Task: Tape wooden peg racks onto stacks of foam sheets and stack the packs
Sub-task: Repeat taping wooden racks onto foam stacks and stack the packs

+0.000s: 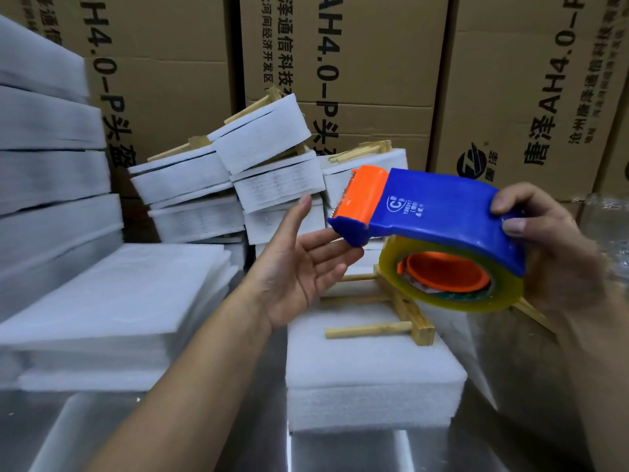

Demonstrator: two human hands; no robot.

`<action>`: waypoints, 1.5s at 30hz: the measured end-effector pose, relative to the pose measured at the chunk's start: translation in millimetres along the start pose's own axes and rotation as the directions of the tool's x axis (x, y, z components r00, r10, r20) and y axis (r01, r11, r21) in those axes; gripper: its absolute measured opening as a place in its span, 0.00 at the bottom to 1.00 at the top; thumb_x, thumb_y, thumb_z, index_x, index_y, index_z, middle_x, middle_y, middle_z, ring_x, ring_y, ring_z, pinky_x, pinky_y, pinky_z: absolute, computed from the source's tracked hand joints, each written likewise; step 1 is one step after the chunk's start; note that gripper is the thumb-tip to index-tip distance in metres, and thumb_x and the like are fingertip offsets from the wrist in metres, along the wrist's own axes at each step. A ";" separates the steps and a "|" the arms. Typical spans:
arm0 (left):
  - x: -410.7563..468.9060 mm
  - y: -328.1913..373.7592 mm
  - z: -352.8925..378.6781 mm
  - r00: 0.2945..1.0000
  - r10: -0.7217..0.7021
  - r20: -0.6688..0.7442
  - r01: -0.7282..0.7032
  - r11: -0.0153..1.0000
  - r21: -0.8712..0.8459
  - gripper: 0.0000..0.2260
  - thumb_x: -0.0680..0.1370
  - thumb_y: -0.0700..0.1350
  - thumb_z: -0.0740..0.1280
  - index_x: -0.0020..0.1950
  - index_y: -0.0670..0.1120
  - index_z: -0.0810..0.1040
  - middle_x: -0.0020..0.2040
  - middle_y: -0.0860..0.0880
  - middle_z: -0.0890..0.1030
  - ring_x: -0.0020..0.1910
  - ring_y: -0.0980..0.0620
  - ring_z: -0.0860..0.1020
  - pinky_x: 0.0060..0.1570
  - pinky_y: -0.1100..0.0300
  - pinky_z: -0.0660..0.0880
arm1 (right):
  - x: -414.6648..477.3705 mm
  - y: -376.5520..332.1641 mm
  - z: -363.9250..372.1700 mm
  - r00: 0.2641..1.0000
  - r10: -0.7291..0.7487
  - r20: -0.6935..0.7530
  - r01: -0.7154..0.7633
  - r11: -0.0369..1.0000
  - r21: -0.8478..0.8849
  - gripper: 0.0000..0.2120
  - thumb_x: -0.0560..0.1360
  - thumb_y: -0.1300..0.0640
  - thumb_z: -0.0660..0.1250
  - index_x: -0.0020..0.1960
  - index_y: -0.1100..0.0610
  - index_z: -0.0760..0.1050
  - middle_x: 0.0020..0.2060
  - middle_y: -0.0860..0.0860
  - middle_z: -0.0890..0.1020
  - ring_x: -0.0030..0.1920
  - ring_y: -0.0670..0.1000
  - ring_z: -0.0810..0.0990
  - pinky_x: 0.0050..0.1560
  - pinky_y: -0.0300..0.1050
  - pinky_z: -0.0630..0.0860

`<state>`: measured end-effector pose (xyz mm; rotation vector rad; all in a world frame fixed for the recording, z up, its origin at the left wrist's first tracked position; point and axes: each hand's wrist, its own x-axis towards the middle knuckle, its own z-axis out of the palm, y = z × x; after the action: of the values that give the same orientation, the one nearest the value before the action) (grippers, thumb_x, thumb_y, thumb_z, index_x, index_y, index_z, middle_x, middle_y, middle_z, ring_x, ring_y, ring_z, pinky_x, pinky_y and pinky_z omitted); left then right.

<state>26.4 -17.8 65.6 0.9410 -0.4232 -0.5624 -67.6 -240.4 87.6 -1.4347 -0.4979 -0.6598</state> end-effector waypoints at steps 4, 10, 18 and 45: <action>0.2 -1.6 -0.2 0.996 0.062 -0.070 -0.050 0.985 0.167 0.28 0.61 0.59 0.71 0.53 0.43 0.80 0.47 0.44 0.85 0.35 0.55 0.83 0.22 0.69 0.72 | -0.4 -0.7 0.3 1.000 -0.011 0.013 0.011 1.000 -0.012 0.17 0.63 0.65 0.53 0.29 0.50 0.77 0.29 0.45 0.76 0.27 0.43 0.75 0.26 0.30 0.68; 1.5 -3.6 -0.4 0.989 0.093 -0.119 -0.069 0.979 0.192 0.07 0.73 0.47 0.68 0.46 0.46 0.81 0.37 0.47 0.84 0.31 0.56 0.82 0.22 0.70 0.71 | 0.4 0.5 -1.3 1.000 -0.004 0.002 0.004 1.000 -0.026 0.17 0.62 0.65 0.53 0.28 0.51 0.77 0.29 0.45 0.75 0.28 0.43 0.73 0.26 0.30 0.67; 3.2 -3.3 3.5 0.990 0.096 -0.107 -0.094 0.995 0.023 0.08 0.77 0.40 0.62 0.43 0.38 0.78 0.36 0.43 0.83 0.32 0.54 0.82 0.30 0.67 0.77 | 0.6 1.5 -1.6 1.000 0.000 0.005 0.000 0.999 -0.052 0.17 0.62 0.65 0.52 0.27 0.50 0.76 0.27 0.44 0.74 0.28 0.43 0.72 0.26 0.31 0.65; 10.2 -3.3 2.1 0.959 0.087 -0.270 -0.119 0.987 -0.108 0.05 0.75 0.37 0.68 0.40 0.39 0.79 0.32 0.46 0.82 0.27 0.58 0.79 0.27 0.70 0.76 | 12.8 1.8 -17.0 0.959 -0.025 0.284 0.066 0.988 -0.139 0.13 0.58 0.59 0.71 0.39 0.44 0.80 0.42 0.43 0.80 0.41 0.44 0.79 0.37 0.35 0.77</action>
<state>32.2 -27.0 64.8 0.8560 -0.1933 -0.3568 -58.3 -258.7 93.4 -1.6723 -0.7184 -0.5393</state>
